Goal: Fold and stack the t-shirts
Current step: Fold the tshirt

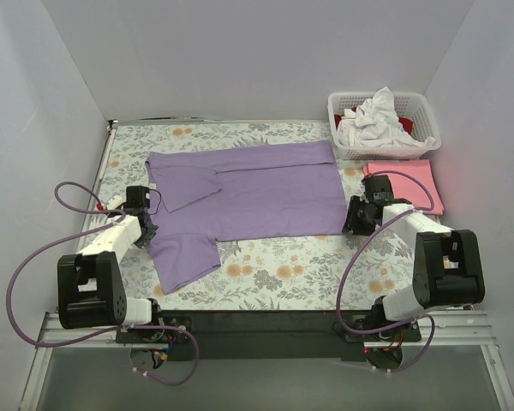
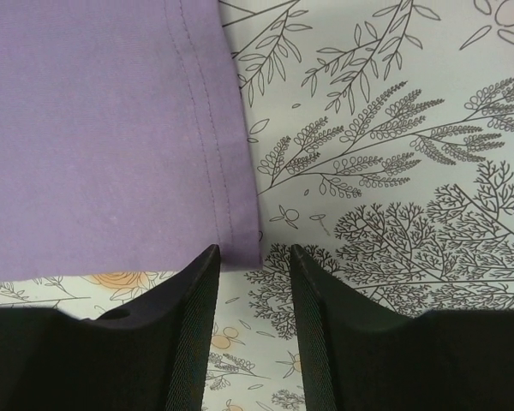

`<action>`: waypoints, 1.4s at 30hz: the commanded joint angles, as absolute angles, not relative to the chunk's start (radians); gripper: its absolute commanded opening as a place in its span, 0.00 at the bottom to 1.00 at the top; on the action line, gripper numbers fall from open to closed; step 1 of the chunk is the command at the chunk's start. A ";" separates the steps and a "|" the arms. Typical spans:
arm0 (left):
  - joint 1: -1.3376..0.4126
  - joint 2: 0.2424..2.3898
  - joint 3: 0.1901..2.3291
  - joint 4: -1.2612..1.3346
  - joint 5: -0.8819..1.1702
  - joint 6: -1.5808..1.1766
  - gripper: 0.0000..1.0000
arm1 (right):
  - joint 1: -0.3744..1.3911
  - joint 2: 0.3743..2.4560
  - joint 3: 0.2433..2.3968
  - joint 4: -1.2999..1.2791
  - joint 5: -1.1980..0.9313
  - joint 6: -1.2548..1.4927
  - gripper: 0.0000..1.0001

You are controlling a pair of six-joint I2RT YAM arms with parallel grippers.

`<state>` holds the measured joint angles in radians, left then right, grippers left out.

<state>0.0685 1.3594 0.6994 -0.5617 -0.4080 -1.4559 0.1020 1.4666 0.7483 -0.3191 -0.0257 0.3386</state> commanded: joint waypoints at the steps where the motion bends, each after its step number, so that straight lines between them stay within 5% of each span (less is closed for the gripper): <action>1: 0.066 1.321 0.701 -0.574 -0.451 -1.463 0.00 | 0.103 1.488 0.750 -0.291 -0.014 0.347 0.45; 31: 0.066 1.279 0.696 -0.581 -0.482 -1.479 0.00 | 0.213 1.574 0.758 -0.448 0.091 0.302 0.37; 37: 0.066 1.278 0.698 -0.589 -0.479 -1.486 0.00 | 0.213 1.583 0.746 -0.462 0.089 0.296 0.26; 42: 0.066 1.217 0.681 -0.620 -0.451 -1.519 0.00 | 0.210 1.522 0.736 -0.506 0.106 0.282 0.01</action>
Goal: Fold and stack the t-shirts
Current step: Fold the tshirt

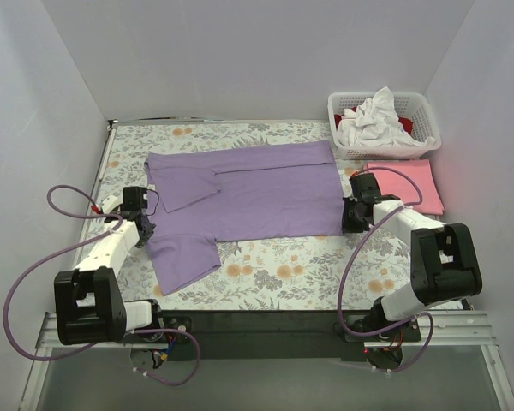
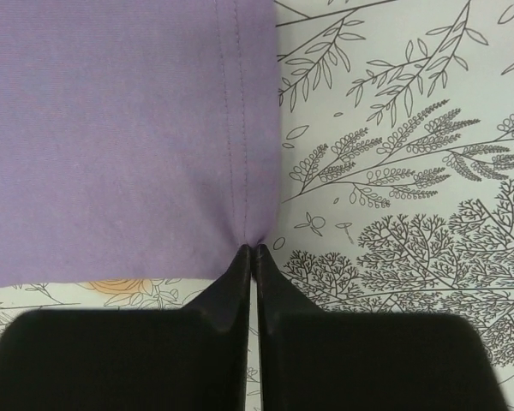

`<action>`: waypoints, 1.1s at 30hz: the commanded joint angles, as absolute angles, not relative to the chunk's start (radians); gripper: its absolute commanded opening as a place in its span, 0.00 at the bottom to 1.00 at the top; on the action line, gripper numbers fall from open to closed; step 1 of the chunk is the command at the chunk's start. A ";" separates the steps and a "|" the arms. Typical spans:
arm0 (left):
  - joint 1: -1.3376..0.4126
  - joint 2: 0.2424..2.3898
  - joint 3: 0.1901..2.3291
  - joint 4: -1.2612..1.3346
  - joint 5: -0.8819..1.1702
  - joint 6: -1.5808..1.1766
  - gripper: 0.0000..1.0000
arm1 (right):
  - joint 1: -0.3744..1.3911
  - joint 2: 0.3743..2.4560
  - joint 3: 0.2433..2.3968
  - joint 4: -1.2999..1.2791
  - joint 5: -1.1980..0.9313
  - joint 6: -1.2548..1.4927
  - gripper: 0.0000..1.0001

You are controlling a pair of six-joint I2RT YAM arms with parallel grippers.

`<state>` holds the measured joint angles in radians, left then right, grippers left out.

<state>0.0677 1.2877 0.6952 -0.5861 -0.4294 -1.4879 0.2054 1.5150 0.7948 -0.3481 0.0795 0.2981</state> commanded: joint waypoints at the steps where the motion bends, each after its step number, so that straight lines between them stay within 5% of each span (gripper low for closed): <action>1: 0.064 1.212 0.680 -0.629 -0.448 -1.523 0.00 | 0.210 1.508 0.732 -0.514 0.115 0.276 0.01; 11: 0.066 1.170 0.799 -0.755 -0.460 -1.519 0.00 | 0.181 1.344 0.775 -0.618 0.078 0.250 0.01; 33: 0.067 1.497 1.066 -0.735 -0.443 -1.491 0.00 | 0.097 1.638 1.184 -0.603 0.094 0.239 0.01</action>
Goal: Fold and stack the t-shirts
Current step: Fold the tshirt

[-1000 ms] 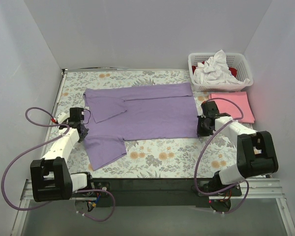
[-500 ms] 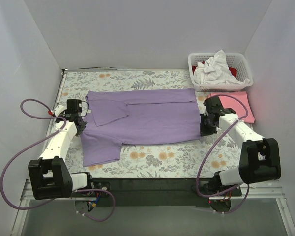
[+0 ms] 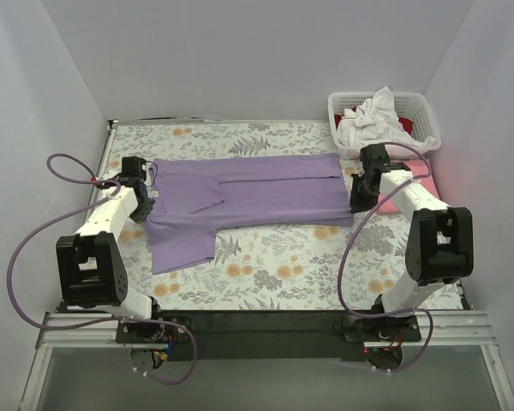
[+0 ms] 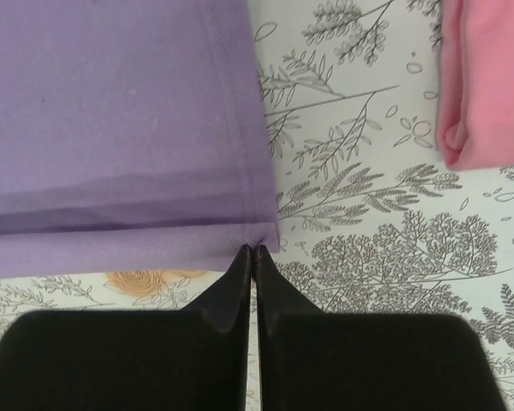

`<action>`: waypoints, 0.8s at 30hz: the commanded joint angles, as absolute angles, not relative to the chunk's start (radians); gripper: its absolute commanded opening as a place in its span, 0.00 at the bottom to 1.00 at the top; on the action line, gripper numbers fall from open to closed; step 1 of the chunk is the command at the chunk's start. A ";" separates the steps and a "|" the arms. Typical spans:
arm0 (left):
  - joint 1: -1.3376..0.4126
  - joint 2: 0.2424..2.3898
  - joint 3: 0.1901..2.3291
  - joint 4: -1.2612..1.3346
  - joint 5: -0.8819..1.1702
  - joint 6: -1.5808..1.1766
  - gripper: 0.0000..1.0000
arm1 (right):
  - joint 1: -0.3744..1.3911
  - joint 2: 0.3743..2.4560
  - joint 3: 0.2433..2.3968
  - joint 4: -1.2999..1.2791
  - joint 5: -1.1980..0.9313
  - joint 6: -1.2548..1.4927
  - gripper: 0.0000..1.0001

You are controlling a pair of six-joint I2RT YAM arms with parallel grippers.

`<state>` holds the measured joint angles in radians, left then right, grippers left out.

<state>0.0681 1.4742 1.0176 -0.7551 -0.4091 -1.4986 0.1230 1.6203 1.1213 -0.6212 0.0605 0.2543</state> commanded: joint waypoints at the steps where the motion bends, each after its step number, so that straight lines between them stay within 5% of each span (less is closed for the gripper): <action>1: 0.067 1.524 1.083 -0.729 -0.449 -1.493 0.00 | 0.094 1.660 1.212 -0.604 0.091 0.239 0.01; 24: 0.067 1.710 1.226 -0.670 -0.459 -1.463 0.00 | 0.072 1.888 1.480 -0.589 0.072 0.212 0.01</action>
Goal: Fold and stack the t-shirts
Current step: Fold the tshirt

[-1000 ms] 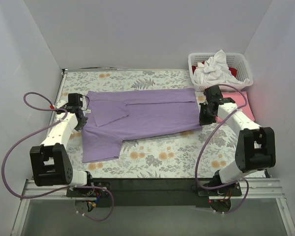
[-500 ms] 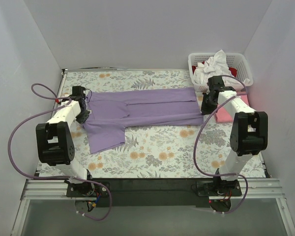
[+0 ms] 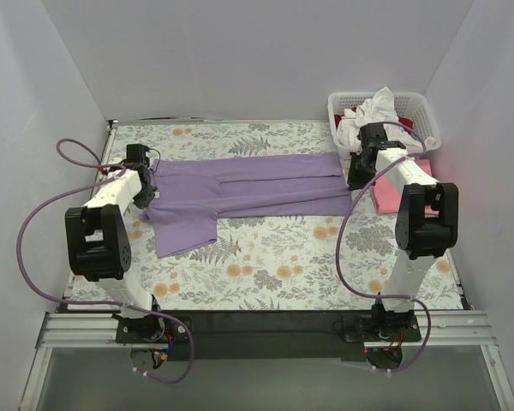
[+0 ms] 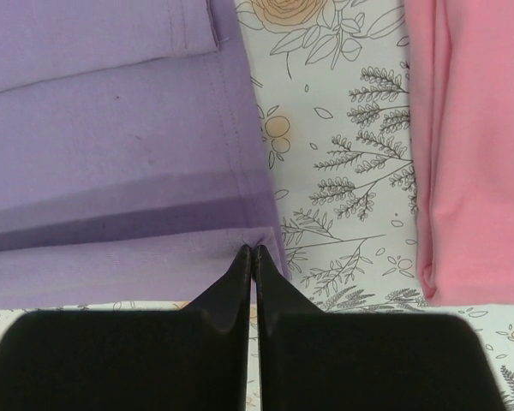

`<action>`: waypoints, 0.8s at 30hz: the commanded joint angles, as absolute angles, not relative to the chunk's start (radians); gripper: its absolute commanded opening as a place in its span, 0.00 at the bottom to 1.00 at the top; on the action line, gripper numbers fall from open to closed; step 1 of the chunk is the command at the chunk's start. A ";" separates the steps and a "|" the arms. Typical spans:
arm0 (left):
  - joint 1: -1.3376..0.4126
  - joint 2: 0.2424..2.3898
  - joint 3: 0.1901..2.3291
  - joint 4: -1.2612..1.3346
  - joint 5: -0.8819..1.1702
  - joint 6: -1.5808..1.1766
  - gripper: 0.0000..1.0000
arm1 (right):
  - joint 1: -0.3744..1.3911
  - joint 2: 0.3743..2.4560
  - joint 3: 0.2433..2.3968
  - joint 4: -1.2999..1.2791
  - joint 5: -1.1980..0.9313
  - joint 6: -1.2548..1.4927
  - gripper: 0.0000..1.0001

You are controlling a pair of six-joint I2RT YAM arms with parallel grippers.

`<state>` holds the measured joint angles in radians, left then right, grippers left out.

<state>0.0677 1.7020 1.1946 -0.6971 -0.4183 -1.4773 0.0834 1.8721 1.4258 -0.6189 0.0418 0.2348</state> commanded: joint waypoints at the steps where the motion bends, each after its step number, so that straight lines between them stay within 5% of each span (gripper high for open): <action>1: 0.067 1.720 1.227 -0.663 -0.457 -1.462 0.00 | 0.072 1.902 1.486 -0.589 0.074 0.209 0.01; 24: 0.063 1.790 1.289 -0.604 -0.428 -1.416 0.00 | 0.072 1.973 1.447 -0.529 0.129 0.202 0.01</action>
<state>0.0597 1.7756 1.2537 -0.6235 -0.3996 -1.4353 0.0834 1.9625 1.4601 -0.5648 0.0738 0.2134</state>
